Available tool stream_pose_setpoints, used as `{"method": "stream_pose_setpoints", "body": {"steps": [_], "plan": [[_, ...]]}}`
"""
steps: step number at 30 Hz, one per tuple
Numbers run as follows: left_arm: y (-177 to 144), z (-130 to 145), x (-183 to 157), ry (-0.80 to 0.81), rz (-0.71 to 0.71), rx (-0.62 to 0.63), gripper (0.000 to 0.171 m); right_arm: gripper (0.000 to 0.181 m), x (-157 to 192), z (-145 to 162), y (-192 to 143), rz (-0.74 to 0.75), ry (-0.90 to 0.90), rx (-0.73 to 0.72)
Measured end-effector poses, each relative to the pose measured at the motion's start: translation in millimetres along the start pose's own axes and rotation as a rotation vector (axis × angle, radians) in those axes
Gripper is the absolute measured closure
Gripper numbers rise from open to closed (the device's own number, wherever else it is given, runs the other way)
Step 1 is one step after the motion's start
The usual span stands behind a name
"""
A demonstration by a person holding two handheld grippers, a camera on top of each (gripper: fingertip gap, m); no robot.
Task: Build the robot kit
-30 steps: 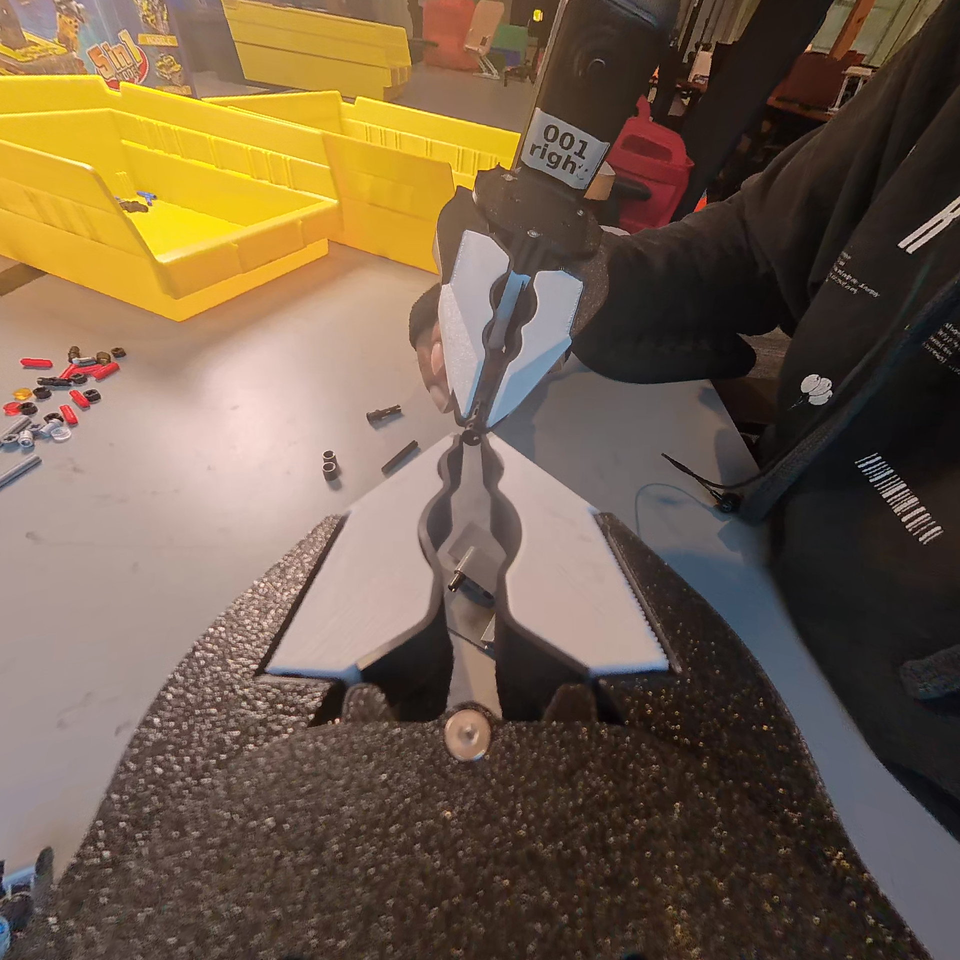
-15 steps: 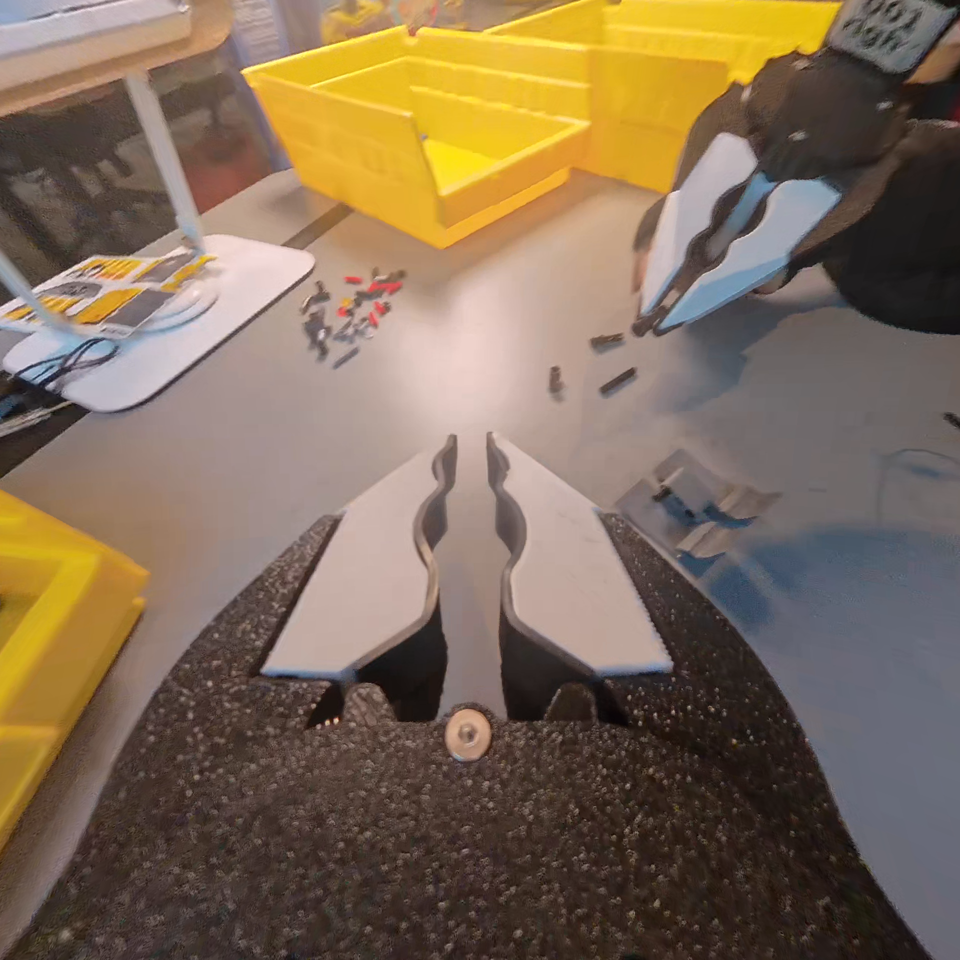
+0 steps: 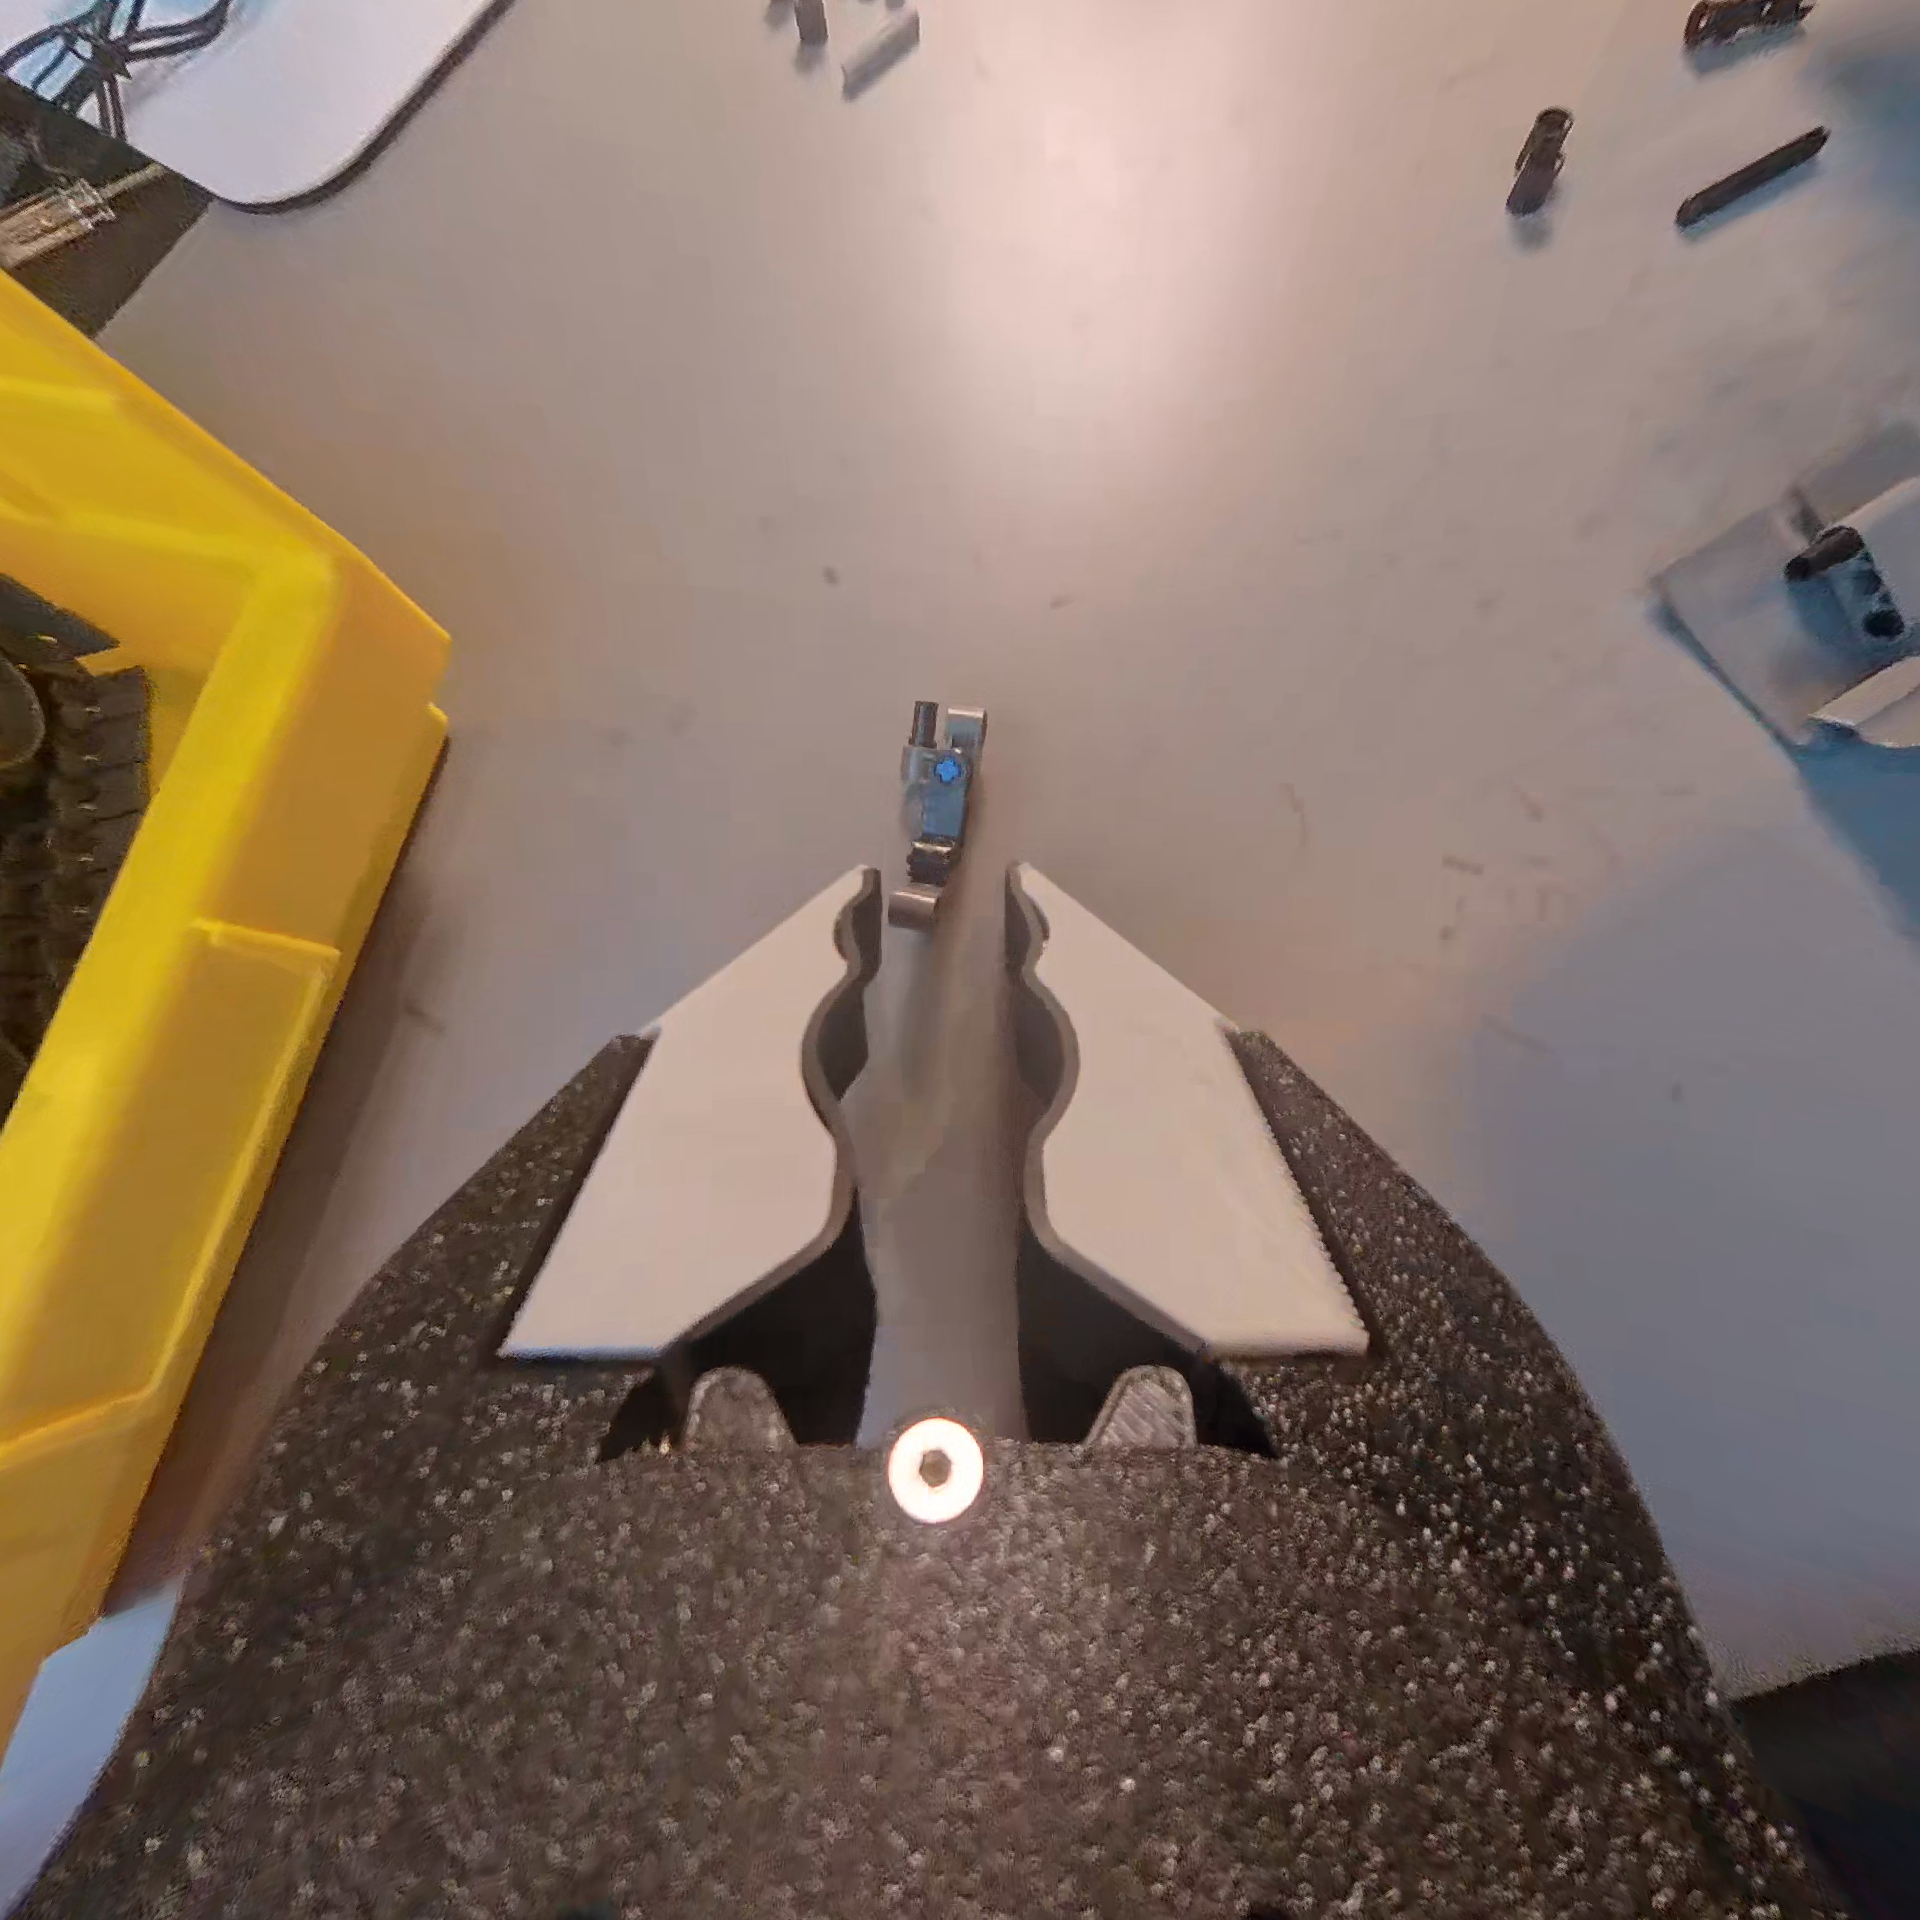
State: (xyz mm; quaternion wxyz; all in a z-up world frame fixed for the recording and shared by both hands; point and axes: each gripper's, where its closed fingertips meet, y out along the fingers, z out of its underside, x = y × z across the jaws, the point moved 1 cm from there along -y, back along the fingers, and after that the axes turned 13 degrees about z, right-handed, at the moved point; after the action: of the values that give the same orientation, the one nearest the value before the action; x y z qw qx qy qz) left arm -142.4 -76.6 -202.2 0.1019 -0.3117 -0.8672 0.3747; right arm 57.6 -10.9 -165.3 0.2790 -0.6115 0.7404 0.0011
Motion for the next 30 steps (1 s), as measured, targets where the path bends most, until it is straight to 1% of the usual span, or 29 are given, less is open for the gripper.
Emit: {"method": "stream_pose_setpoints", "body": {"steps": [2, 5, 6, 8, 10, 11, 12, 13, 14, 15, 16, 18, 20, 22, 26, 30], "plan": [[2, 2, 3, 0.020, -0.031, 0.023, 0.163, 0.177, -7, 2, -1, 0.033, -0.002, 0.012], [3, 2, 9, 0.033, -0.089, 0.038, 0.165, 0.177, -26, 7, -2, 0.098, 0.048, 0.040], [2, 3, 12, 0.034, -0.117, 0.046, 0.164, 0.177, -32, 8, -3, 0.114, 0.075, 0.045], [0, 2, 15, 0.043, -0.152, 0.048, 0.153, 0.177, -43, 12, -4, 0.143, 0.134, 0.056], [-5, -9, 15, 0.045, -0.178, 0.004, 0.146, 0.177, -50, 13, -5, 0.157, 0.185, 0.057], [-7, -19, 13, 0.055, -0.188, -0.041, 0.146, 0.177, -53, 14, -6, 0.164, 0.207, 0.056], [-8, -33, 7, 0.069, -0.176, -0.106, 0.146, 0.177, -54, 14, -6, 0.165, 0.224, 0.053], [-5, -49, -4, 0.079, -0.128, -0.183, 0.147, 0.177, -55, 13, -6, 0.164, 0.237, 0.048], [3, -66, -21, 0.083, -0.043, -0.251, 0.149, 0.177, -56, 13, -6, 0.164, 0.246, 0.044], [15, -81, -39, 0.084, 0.056, -0.292, 0.149, 0.177, -56, 13, -6, 0.162, 0.253, 0.042], [30, -91, -54, 0.086, 0.140, -0.294, 0.148, 0.177, -55, 14, -5, 0.157, 0.258, 0.041], [62, -100, -77, 0.126, 0.248, -0.203, 0.148, 0.177, -52, 15, -3, 0.143, 0.256, 0.044], [90, -100, -89, 0.175, 0.294, -0.090, 0.150, 0.177, -50, 13, -4, 0.138, 0.237, 0.036], [107, -105, -96, 0.183, 0.338, -0.049, 0.150, 0.177, -46, 10, -4, 0.125, 0.215, 0.029], [121, -113, -94, 0.211, 0.337, -0.012, 0.151, 0.177, -40, 9, -4, 0.114, 0.159, 0.031], [124, -111, -96, 0.233, 0.343, 0.005, 0.165, 0.177, -36, 9, -3, 0.095, 0.145, 0.034]]}}
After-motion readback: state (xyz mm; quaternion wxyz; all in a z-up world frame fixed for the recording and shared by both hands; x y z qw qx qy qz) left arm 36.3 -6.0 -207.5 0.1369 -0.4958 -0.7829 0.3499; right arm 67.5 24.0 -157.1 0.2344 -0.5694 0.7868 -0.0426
